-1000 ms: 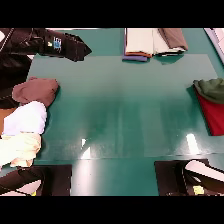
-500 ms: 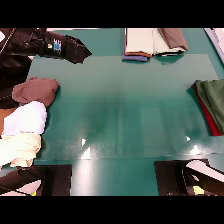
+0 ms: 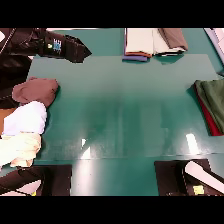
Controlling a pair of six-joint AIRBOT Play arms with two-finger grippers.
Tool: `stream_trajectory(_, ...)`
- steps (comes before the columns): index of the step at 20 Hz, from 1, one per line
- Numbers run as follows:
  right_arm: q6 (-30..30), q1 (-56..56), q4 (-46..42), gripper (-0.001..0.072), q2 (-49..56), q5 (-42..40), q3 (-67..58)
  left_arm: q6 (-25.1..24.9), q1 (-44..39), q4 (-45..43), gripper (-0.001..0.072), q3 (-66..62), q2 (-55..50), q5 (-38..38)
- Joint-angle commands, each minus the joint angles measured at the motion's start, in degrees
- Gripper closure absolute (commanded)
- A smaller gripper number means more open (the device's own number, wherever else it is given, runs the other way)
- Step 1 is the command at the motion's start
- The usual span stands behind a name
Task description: Fold the shirts.
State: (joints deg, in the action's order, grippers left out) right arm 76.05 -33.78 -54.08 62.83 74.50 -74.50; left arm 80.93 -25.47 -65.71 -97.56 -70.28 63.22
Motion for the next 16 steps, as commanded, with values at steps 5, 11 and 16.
stream_trajectory(5,-0.07,34.58,2.91,0.0195,1.14,-1.79,-0.48,0.02,-0.02,-0.07,0.0685,0.00,-0.02,-0.24)
stream_trajectory(11,-1.77,44.89,2.93,0.0691,2.78,-3.23,-0.48,0.02,-0.02,-0.02,0.0685,0.00,-0.02,-0.22)
stream_trajectory(16,-1.73,45.42,2.99,0.0691,2.78,-3.85,-0.48,0.02,-0.02,-0.02,0.0685,0.00,-0.02,-0.24)
